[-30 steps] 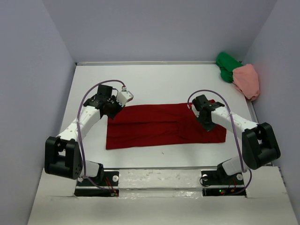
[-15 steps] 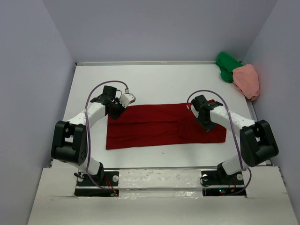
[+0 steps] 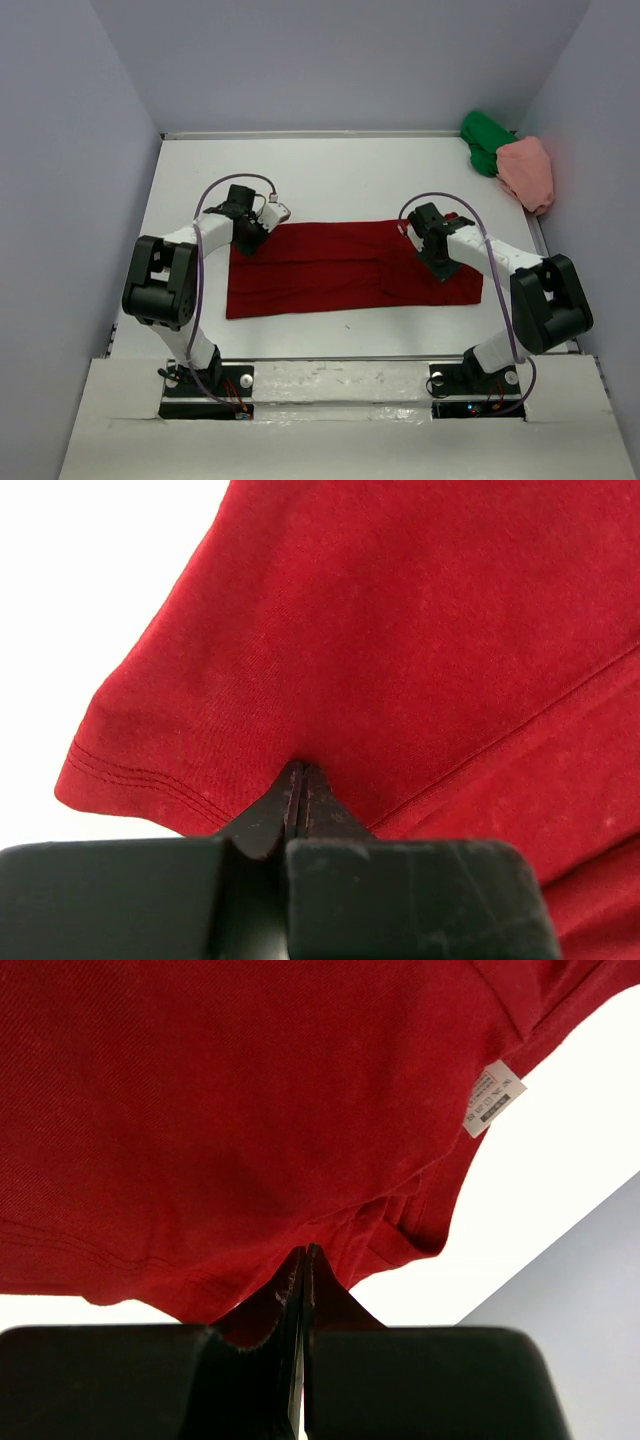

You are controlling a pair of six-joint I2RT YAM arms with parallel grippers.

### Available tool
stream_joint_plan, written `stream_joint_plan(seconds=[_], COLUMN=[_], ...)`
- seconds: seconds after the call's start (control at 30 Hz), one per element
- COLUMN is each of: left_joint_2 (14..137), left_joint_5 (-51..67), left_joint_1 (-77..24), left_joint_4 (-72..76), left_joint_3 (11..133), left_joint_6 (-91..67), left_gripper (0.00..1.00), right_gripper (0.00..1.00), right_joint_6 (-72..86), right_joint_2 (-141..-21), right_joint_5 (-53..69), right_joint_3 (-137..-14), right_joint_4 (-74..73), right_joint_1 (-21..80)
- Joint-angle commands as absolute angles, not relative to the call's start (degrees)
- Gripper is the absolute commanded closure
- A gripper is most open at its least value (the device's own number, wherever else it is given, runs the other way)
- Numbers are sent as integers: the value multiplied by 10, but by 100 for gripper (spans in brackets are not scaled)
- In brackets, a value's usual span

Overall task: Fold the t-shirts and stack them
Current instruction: Rotate the tshirt 90 degrees

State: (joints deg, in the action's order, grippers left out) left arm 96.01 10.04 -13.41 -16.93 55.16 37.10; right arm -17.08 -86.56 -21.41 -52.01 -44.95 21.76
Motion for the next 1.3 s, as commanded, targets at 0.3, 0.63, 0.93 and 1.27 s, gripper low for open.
stream_joint_plan(seconds=[0.3,0.63,0.93,1.27], left_joint_2=[1028,998,948,899], left_joint_5=[76,96,96,84], left_joint_1=[-134,-135,-135,-135], left_joint_4=[-164,-191,-211,-228], left_joint_3=[579,594,574,541], left_joint_6=[356,352,356,335], left_gripper=[100,100,100,100], right_gripper=[100,100,100,100], right_joint_6=[-173,-183,-200,-231], right_joint_2=[-911,-897,-997,-1155], right_joint_5=[-214,-202,-159,-167], right_joint_3=[-523,-534,-575,-745], right_joint_4=[-438,-436,-421,-420], right_joint_1=[214,214,214,176])
